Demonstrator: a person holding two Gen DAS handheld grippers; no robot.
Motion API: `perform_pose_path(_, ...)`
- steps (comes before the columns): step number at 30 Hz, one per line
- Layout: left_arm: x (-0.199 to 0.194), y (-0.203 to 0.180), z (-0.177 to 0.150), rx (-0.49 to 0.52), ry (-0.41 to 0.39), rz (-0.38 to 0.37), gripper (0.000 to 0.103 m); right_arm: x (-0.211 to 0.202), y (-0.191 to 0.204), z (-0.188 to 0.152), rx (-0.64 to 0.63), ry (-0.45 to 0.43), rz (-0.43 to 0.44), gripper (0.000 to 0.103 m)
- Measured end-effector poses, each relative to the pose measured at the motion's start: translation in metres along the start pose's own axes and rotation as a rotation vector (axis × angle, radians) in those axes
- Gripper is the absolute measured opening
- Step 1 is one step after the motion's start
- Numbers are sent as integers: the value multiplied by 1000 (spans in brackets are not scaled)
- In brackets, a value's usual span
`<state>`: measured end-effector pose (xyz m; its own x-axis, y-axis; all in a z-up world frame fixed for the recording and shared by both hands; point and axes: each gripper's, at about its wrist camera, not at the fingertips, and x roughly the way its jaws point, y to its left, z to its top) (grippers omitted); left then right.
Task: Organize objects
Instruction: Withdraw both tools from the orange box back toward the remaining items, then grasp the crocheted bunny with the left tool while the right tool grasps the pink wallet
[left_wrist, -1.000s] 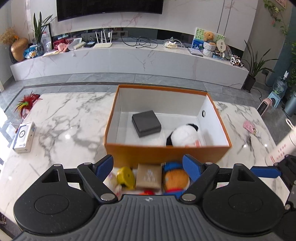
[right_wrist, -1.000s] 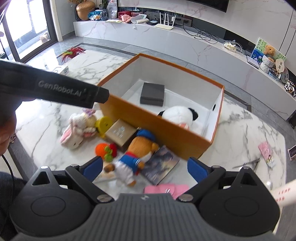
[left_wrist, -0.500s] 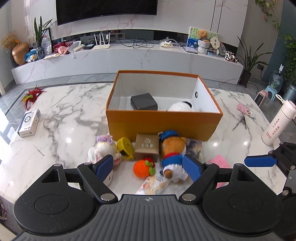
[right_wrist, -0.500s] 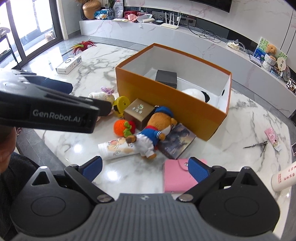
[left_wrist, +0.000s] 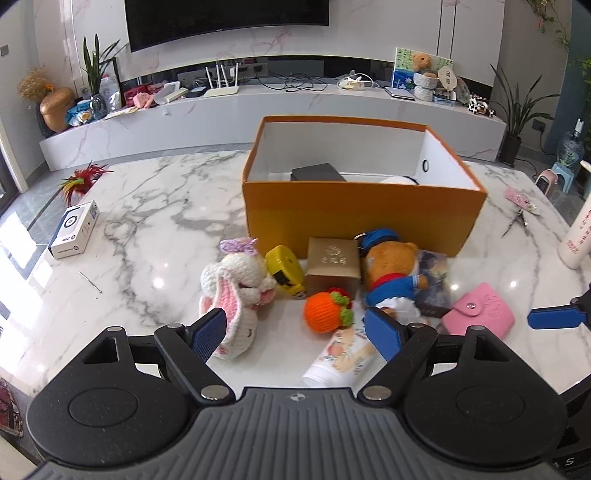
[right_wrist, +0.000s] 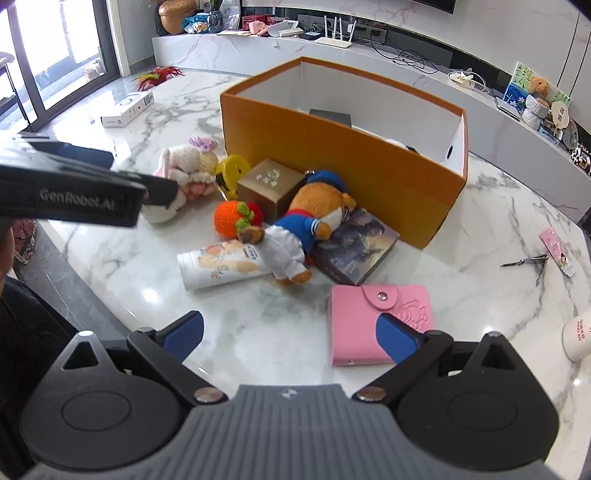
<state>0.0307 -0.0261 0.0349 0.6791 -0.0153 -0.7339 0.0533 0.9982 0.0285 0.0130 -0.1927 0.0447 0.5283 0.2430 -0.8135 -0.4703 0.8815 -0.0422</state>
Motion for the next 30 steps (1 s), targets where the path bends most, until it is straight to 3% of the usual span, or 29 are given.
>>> perform_pose_path(9,24,16,-23,19,-49,57,97,31,-2,-24,-18,-105,-91,100)
perform_pose_path(14,29,36,-41,9,-100,59,97,40,-18,-37,74,-138,-50,100)
perform_pose_path(16,33,43,-44,12,-86,48,97,37,-23,-37,85,-161,-26,101)
perform_pose_path(22,43,55,-42,17,-69,9,97,36,-41,-38,189,-191,29,102)
perform_pose_path(30,79,55,-19,5,-36,-7,97,45,-44,-40,182,-162,43,102)
